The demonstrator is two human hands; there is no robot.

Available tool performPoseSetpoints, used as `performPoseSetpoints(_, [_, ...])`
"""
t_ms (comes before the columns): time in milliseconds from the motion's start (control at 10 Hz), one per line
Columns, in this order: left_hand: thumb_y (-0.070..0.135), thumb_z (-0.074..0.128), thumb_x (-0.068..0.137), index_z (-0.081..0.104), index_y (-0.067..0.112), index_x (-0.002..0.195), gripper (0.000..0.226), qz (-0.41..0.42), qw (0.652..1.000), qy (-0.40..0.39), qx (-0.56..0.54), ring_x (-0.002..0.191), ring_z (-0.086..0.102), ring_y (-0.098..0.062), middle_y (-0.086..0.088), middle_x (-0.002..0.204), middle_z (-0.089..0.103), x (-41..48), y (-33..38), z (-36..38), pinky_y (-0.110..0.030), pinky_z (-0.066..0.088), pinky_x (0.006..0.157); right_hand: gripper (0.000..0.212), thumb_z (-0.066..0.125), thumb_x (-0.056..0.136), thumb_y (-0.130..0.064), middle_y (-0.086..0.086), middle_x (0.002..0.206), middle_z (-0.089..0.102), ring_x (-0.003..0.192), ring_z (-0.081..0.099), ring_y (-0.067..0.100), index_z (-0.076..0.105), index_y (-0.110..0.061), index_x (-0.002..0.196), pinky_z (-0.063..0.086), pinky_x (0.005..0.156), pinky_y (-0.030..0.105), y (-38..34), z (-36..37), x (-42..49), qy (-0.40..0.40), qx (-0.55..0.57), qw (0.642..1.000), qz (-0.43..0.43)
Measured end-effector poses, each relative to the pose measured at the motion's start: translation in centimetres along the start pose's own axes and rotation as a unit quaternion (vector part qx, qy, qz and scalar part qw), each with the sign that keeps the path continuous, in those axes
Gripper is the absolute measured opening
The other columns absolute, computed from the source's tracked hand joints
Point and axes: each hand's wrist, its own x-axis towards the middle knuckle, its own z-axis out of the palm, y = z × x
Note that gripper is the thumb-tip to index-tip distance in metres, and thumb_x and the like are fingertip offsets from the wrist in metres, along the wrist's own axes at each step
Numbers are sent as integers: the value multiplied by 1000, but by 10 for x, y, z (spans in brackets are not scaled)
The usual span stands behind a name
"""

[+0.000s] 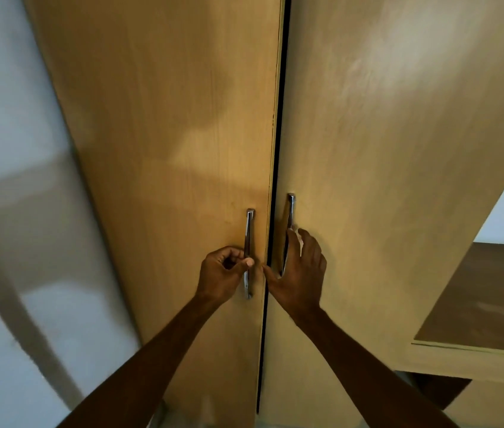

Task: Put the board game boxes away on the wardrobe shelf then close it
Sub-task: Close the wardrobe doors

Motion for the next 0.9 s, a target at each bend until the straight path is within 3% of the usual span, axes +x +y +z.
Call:
performPoseSetpoints(300, [9,77,81,65,21,79,17,2,999,37,14,67,58,-4,7,72,63,56,-6,39,-15,51,65,121,64,67,-71,21,159,3,147,4,41,4,-11,154,12,116,59,28,29,64,30,-89,995,-27])
performPoseSetpoints(500, [8,76,81,66,19,79,15,12,999,45,19,70,60,-10,4,73,64,70,-14,45,-23,54,69,121,63,67,-70,22,158,4,147,2,42,3,-10,153,12,116,59,36,41,76,38,-107,992,-51])
performPoseSetpoints(700, [13,75,83,70,6,93,13,18,998,38,38,78,63,-12,-4,84,69,69,-14,43,-13,51,70,114,56,73,-71,23,158,4,146,3,42,5,-10,154,12,116,60,40,41,77,32,-111,991,-71])
performPoseSetpoints(900, [32,67,90,68,27,104,14,41,980,109,164,94,65,-8,13,97,70,33,-7,32,-25,52,78,119,51,70,-79,20,161,-8,148,-11,38,1,-11,154,5,117,60,48,29,67,-15,-23,993,-113])
